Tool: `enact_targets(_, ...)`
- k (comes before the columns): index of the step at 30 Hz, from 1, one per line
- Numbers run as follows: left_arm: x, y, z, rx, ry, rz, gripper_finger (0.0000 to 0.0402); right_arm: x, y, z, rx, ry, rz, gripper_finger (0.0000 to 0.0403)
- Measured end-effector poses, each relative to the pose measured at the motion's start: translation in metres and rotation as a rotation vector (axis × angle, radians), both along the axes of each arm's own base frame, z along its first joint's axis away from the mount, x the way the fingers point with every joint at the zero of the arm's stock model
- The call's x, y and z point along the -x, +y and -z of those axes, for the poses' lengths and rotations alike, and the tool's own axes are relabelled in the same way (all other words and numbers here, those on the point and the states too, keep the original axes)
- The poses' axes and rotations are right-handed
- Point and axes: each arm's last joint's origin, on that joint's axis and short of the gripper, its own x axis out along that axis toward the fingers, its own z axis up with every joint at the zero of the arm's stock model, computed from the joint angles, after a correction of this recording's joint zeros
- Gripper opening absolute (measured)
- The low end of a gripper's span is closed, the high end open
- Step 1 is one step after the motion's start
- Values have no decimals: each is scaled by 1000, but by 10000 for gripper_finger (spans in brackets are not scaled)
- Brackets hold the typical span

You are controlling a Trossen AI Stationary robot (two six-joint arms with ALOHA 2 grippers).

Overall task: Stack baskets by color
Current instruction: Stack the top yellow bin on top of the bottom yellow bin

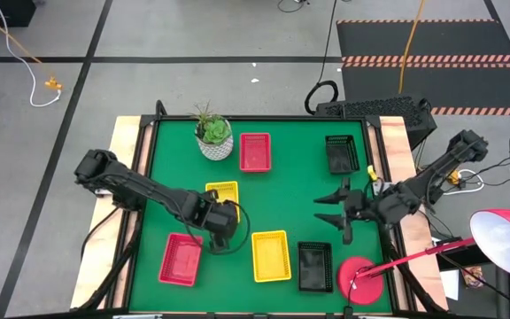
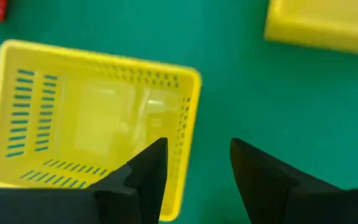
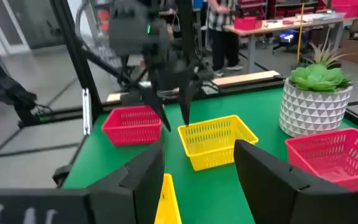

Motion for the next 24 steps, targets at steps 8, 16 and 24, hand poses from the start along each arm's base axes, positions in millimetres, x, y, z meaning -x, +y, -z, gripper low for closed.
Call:
enact_targets(8, -11, 8, 35, -44, 163, 33, 177, 11, -7, 14, -9, 6, -6, 186)
enact_targets(16, -14, 11, 40, -52, 177, 52, 177, 11, -7, 14, -6, 3, -12, 186)
enact_targets(24, -19, 10, 53, -60, 198, 62, 122, 11, -6, 14, -10, 5, -30, 186)
